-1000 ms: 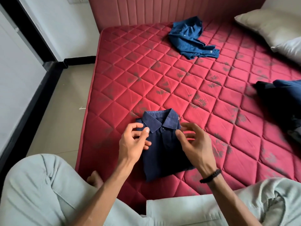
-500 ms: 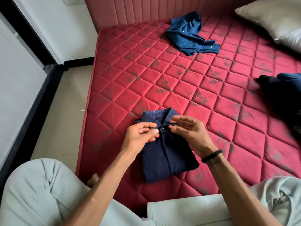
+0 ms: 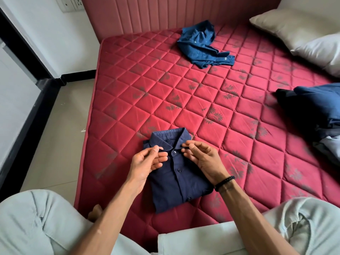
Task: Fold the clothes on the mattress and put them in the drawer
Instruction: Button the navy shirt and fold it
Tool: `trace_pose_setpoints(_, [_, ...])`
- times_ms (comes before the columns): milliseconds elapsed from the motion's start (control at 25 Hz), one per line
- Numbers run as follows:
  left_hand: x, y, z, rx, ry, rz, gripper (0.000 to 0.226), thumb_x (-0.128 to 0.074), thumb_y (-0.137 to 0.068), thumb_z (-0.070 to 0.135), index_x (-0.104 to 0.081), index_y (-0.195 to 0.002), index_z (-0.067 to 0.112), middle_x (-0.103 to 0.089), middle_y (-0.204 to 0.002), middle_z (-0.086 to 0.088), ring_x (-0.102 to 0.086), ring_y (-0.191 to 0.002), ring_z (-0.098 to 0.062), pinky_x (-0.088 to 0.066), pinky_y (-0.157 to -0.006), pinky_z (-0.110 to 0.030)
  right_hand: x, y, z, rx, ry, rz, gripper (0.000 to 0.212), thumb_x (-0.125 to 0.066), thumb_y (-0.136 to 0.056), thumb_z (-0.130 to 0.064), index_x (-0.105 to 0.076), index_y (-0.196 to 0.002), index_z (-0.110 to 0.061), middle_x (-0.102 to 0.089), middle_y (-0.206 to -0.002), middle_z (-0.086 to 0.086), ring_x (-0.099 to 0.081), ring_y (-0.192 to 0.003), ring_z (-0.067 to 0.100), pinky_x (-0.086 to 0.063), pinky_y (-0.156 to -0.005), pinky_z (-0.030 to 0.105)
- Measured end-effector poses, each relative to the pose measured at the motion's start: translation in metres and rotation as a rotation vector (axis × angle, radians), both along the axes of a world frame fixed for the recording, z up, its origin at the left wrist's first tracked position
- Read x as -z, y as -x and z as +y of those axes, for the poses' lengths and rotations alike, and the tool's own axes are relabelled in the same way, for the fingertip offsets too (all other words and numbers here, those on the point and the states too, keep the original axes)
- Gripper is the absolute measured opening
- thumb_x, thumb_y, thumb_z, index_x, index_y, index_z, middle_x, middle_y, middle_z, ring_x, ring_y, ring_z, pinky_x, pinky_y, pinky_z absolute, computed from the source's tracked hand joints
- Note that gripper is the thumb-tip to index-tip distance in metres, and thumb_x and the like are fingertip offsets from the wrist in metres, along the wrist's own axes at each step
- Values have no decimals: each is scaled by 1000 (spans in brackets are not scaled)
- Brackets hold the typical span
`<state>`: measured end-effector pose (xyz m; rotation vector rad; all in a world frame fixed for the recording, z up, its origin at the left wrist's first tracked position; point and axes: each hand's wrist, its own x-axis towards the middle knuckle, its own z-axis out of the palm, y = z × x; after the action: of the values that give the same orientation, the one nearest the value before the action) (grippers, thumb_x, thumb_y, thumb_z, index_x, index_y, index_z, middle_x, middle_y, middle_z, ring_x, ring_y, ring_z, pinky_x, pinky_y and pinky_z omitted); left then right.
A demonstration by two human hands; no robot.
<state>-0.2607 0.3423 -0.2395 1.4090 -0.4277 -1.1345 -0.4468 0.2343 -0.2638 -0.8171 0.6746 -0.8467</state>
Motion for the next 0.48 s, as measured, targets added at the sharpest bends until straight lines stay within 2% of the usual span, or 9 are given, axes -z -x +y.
trace_pose_setpoints(120, [-1,2,0,-16,-9,-3,31,-63,-101,32,-73,-111,5,-79,-101,-14,-76,-86,-17,-58,-67,-18,2,0,0,7,-30,-12,30,-55,-103,-6,-59,-125,14,-69,-120,28,-73,-100,28,-60,-87,30])
trace_pose_setpoints(320, [-2,7,3,-32,15,-62,19,-71,-96,18,-72,-110,6,-79,-100,-14,-76,-87,-17,-57,-69,-18,1,-3,2,27,11,68,24,-65,-94,0,-65,-117,5,-74,-115,22,-74,-98,27,-61,-85,29])
trace_pose_setpoints(480, [-3,8,9,7,48,-63,23,-75,-92,12,-70,-115,7,-79,-104,-12,-76,-94,-19,-58,-74,-19,-2,1,5,29,72,129,28,-64,-93,10,-64,-121,5,-74,-117,19,-75,-101,26,-61,-85,28])
